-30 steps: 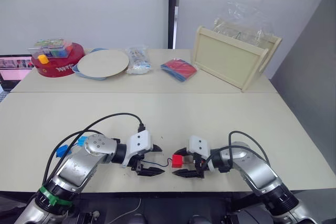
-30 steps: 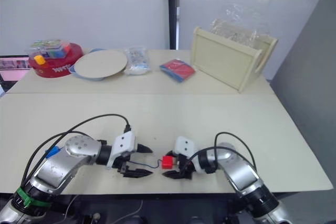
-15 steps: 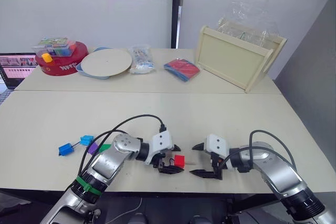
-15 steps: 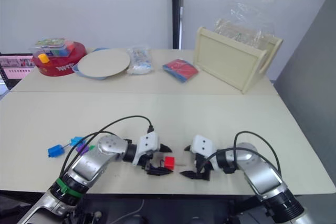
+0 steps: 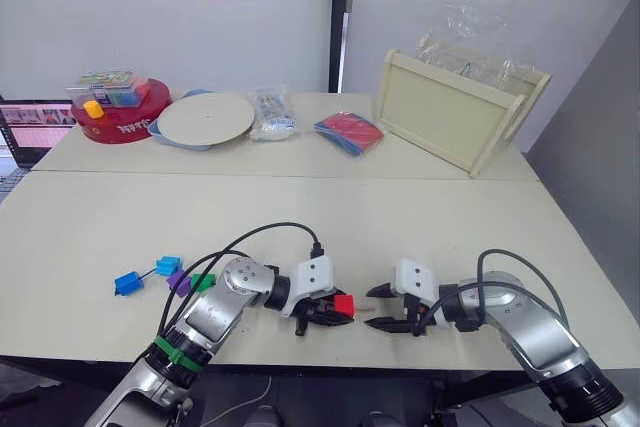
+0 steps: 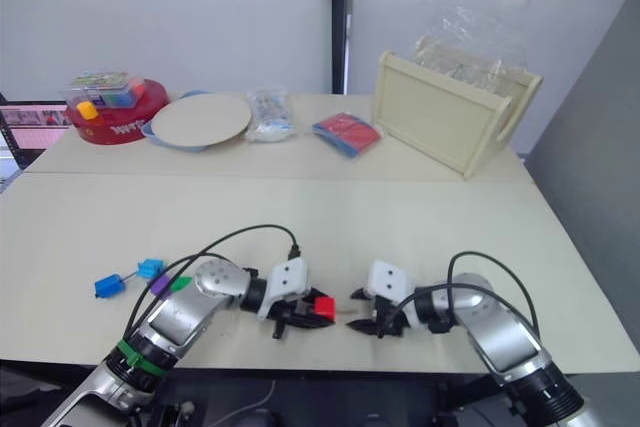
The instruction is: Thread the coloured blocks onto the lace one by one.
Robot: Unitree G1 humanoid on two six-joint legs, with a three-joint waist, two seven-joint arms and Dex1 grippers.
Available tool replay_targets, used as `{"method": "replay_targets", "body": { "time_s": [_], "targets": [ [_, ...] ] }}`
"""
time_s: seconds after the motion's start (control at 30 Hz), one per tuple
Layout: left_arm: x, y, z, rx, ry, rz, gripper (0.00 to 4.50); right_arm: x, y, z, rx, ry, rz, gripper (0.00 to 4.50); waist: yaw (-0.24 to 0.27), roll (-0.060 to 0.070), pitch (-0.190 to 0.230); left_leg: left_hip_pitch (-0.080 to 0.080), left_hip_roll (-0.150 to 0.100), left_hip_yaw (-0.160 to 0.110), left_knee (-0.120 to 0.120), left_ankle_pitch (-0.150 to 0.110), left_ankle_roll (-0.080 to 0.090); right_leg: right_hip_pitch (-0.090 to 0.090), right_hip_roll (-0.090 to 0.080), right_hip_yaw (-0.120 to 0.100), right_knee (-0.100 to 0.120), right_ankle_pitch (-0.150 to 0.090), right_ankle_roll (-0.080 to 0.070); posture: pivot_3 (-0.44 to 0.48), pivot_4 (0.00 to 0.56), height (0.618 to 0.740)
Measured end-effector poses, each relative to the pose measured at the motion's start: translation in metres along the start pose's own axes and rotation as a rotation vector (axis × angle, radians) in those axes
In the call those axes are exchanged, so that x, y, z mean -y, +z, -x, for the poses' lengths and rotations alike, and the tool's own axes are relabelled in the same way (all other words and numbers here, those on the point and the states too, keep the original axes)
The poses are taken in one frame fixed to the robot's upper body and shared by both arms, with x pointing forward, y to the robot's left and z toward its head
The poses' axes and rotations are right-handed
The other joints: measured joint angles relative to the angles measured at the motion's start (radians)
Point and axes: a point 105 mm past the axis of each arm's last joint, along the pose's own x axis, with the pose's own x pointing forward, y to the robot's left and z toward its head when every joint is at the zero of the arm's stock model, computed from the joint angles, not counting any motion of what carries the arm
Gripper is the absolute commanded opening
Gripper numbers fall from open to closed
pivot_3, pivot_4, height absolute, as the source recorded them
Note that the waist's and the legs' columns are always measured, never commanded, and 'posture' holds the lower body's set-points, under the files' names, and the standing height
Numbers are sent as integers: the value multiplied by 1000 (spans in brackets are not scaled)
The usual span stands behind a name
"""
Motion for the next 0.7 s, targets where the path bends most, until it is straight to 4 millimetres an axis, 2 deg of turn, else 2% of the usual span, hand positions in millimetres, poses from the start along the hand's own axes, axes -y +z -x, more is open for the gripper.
{"method": "replay_targets", "body": {
  "time_s": [0.07, 0.13, 0.4, 0.5, 0.7],
  "targets": [
    [0, 0, 0, 0, -1, 0, 1212, 0, 0, 0, 1, 1, 3, 503, 0, 0, 0, 0, 0, 0, 0, 0, 0, 0, 0, 0, 0, 0, 0, 0, 150, 740],
    [0, 0, 0, 0, -2, 0, 1212, 0, 0, 0, 0, 2, 5, 10, 0, 0, 0, 0, 0, 0, 0, 0, 0, 0, 0, 0, 0, 0, 0, 0, 150, 740],
    [-2, -1, 3, -21, -5, -12, 1212, -1, 0, 1, 5, 29, 21, 0, 0, 0, 0, 0, 0, 0, 0, 0, 0, 0, 0, 0, 0, 0, 0, 0, 150, 740],
    [-1, -6, 14, -45, 7, -15, 1212, -2, 1, 1, 6, 39, 26, 0, -7, 0, 0, 1, 1, 0, 0, 0, 0, 0, 1, 0, 0, 0, 0, 0, 150, 740],
    [-1, -32, 83, -180, 103, -3, 1212, 1, -2, 7, -11, 31, 27, 0, -31, 0, 0, 3, 2, 0, -2, 0, 0, 0, 2, 0, 1, 0, 0, 0, 150, 740]
  ]
}}
